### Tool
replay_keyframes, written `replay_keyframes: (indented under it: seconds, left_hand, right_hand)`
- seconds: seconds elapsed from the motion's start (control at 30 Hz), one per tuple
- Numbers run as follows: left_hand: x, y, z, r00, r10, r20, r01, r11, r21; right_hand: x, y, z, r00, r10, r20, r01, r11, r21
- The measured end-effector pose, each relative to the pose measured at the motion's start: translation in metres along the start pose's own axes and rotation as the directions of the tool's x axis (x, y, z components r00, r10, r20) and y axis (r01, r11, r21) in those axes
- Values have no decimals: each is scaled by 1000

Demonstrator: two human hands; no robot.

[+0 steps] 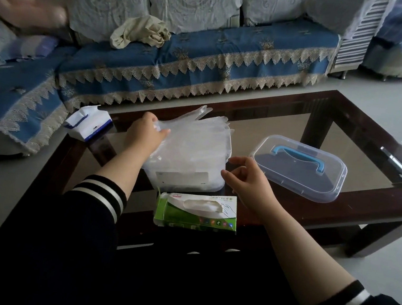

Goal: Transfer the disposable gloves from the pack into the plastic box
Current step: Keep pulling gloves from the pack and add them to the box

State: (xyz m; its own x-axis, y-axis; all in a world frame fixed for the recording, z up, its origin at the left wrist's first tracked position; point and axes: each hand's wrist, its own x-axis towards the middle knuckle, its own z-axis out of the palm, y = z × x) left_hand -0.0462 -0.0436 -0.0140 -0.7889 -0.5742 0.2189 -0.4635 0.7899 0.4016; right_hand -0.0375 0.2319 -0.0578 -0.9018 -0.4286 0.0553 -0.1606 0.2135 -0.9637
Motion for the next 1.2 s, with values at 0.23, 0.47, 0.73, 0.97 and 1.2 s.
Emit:
replay_keyframes:
  seconds: [0.23, 0.47, 0.73, 0.97, 1.2]
  left_hand:
    - [-27, 2, -10, 901, 223, -372, -204, 975, 88]
    - [-128, 8, -6, 672, 697, -251, -739, 650, -174]
    - [-135, -22, 39, 774, 313, 550, -372, 928, -5]
    - [-139, -24, 48, 788, 271, 553, -243, 962, -126]
    - [-140, -25, 52, 773, 245, 585, -207, 969, -132]
  right_hand:
    - [-3, 6, 4, 999, -21, 43, 26, 992, -123]
    - [-8, 18, 21, 943, -94, 320, 225, 888, -402]
    - [-8, 20, 54, 911, 89, 403, 278, 589, -759]
    - [-6, 20, 65, 965, 64, 255, 149, 664, -733]
    - [-3, 18, 58, 981, 127, 146, -31, 846, -532]
